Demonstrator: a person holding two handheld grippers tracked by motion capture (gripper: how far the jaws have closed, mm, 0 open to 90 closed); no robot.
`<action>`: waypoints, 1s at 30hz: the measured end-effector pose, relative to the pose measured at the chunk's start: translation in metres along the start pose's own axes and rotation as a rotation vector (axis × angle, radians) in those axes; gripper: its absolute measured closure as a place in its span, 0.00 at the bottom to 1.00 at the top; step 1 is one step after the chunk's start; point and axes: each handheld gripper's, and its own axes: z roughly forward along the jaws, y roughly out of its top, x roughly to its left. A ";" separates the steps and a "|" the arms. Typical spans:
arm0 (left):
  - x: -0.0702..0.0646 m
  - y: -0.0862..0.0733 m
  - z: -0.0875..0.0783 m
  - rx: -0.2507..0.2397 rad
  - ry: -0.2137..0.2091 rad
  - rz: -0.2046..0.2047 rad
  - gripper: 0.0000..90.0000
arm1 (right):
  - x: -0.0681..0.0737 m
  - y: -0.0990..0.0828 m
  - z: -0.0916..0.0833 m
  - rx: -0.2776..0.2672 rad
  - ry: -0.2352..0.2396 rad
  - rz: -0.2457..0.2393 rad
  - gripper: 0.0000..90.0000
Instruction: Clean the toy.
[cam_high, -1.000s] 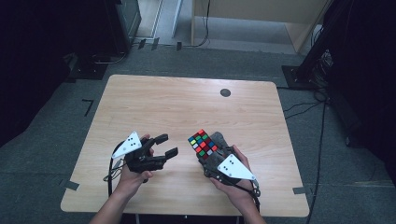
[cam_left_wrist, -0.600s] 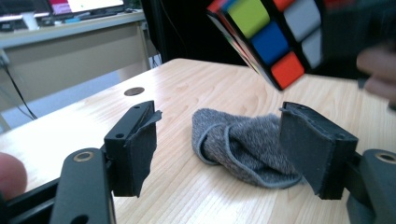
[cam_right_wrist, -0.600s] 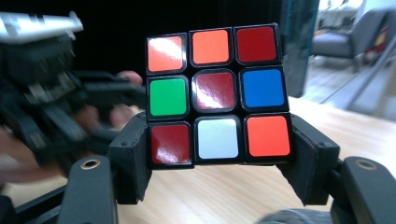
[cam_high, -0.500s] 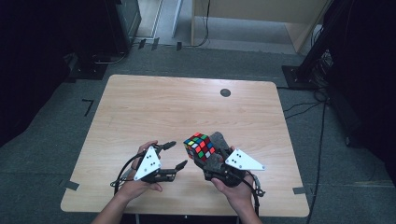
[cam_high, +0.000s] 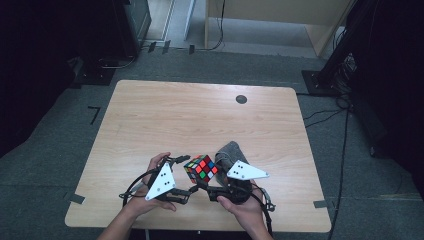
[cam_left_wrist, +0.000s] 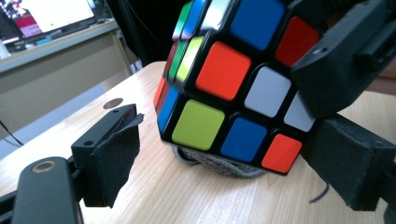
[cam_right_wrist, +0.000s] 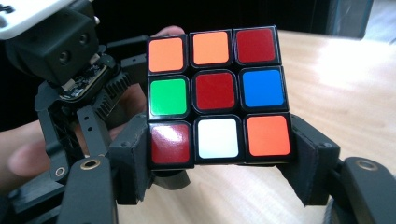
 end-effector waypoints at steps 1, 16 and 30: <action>-0.002 0.000 0.000 0.001 0.007 0.014 0.18 | -0.001 0.000 0.000 0.012 0.006 0.022 0.38; -0.003 -0.005 0.003 0.066 0.095 0.068 0.37 | -0.017 0.003 -0.005 0.003 -0.022 0.107 0.18; 0.027 -0.009 -0.004 0.101 0.092 -0.225 0.37 | -0.082 -0.029 -0.009 0.187 -0.374 0.109 0.32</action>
